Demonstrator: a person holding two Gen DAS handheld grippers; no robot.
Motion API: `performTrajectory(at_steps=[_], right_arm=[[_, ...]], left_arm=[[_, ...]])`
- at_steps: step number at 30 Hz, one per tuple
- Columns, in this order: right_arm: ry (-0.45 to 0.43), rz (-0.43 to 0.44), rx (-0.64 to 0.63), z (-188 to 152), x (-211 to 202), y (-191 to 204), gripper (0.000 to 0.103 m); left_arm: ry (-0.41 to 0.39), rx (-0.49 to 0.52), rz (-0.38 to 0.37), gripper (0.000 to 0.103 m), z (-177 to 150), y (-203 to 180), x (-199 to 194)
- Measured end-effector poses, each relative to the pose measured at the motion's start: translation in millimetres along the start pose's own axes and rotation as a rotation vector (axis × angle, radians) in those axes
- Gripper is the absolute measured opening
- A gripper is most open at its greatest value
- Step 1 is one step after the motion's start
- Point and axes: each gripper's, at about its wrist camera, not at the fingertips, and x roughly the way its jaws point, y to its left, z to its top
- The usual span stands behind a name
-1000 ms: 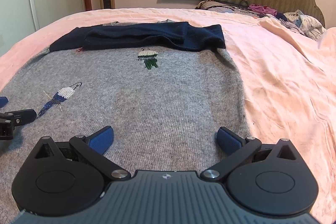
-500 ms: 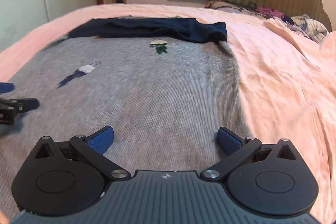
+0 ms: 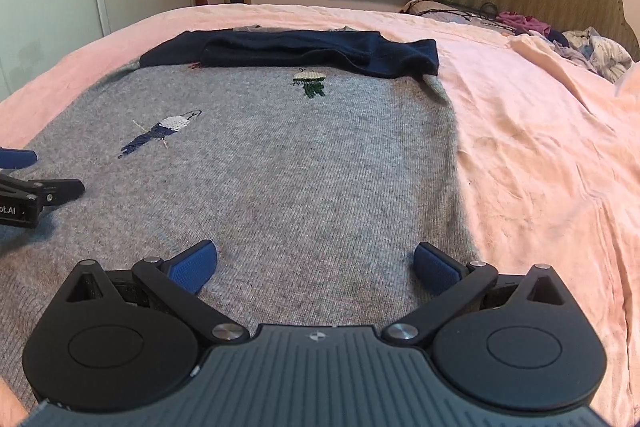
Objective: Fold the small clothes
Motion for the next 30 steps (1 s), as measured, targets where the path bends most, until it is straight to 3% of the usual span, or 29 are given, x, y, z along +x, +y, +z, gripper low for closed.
performTrajectory(at_steps=[30], right_arm=[[-0.022, -0.015, 0.016, -4.0, -3.1, 2.2, 0.103]], left_arm=[[-0.003, -0.021, 0.006, 0.103, -1.9, 0.2, -0.7]])
